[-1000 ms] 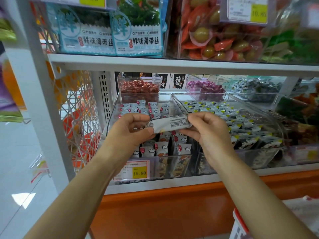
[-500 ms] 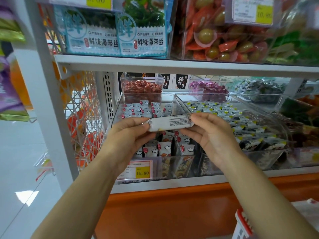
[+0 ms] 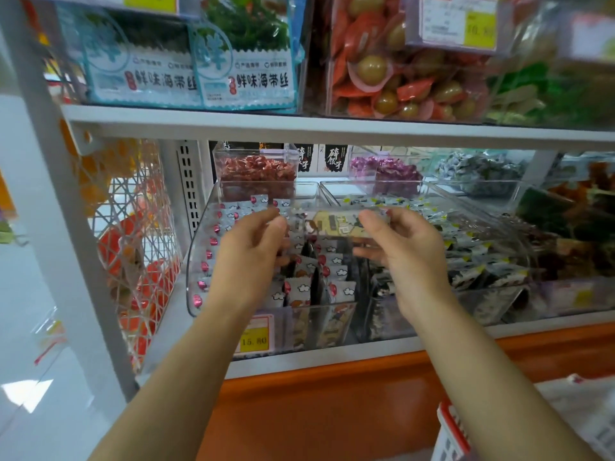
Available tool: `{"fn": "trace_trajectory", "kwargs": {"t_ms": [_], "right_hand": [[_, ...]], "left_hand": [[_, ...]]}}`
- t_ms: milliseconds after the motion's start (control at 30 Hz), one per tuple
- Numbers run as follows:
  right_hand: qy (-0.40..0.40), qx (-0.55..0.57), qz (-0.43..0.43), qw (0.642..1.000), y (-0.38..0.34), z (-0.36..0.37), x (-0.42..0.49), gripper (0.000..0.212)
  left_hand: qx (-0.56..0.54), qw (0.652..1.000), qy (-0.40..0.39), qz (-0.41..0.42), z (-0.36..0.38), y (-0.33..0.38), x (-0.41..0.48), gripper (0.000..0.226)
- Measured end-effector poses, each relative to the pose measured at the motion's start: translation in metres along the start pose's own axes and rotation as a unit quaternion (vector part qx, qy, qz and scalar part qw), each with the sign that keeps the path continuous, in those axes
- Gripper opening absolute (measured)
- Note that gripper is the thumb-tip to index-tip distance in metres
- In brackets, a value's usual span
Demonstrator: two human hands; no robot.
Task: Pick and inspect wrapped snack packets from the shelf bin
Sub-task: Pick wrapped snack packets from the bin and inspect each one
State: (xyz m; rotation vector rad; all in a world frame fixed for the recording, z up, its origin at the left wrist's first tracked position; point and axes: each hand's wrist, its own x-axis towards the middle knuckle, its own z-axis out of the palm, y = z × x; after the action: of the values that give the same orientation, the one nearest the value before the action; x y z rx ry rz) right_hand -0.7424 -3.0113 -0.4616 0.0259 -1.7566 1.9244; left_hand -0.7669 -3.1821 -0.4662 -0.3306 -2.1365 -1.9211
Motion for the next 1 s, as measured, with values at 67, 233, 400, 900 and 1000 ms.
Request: {"fn": "trace_trajectory", "kwargs": {"t_ms": [67,233,400,900,1000], "right_hand": [[0.051,0.017,0.007,0.999,0.001,-0.005,0.004,0.021],[0.065,0.000,0.012,0.998,0.007,-0.007,0.006,0.022],[0.058,-0.015,0.011,0.998,0.010,-0.006,0.008,0.019],[-0.081,-0.396,-0.175,0.898,0.011,0.032,0.023,0.041],[-0.141,-0.466,-0.199,0.850,0.016,0.044,0.023,0.046]], "left_hand": [[0.179,0.981,-0.019,0.074,0.004,-0.006,0.007,0.037],[0.492,0.837,-0.205,0.127,0.016,-0.025,0.014,0.045],[0.533,0.803,-0.235,0.122,0.016,-0.029,0.016,0.048],[0.418,0.899,-0.095,0.091,-0.002,-0.024,0.012,0.024],[0.363,0.924,-0.081,0.088,-0.003,-0.023,0.010,0.023]]}}
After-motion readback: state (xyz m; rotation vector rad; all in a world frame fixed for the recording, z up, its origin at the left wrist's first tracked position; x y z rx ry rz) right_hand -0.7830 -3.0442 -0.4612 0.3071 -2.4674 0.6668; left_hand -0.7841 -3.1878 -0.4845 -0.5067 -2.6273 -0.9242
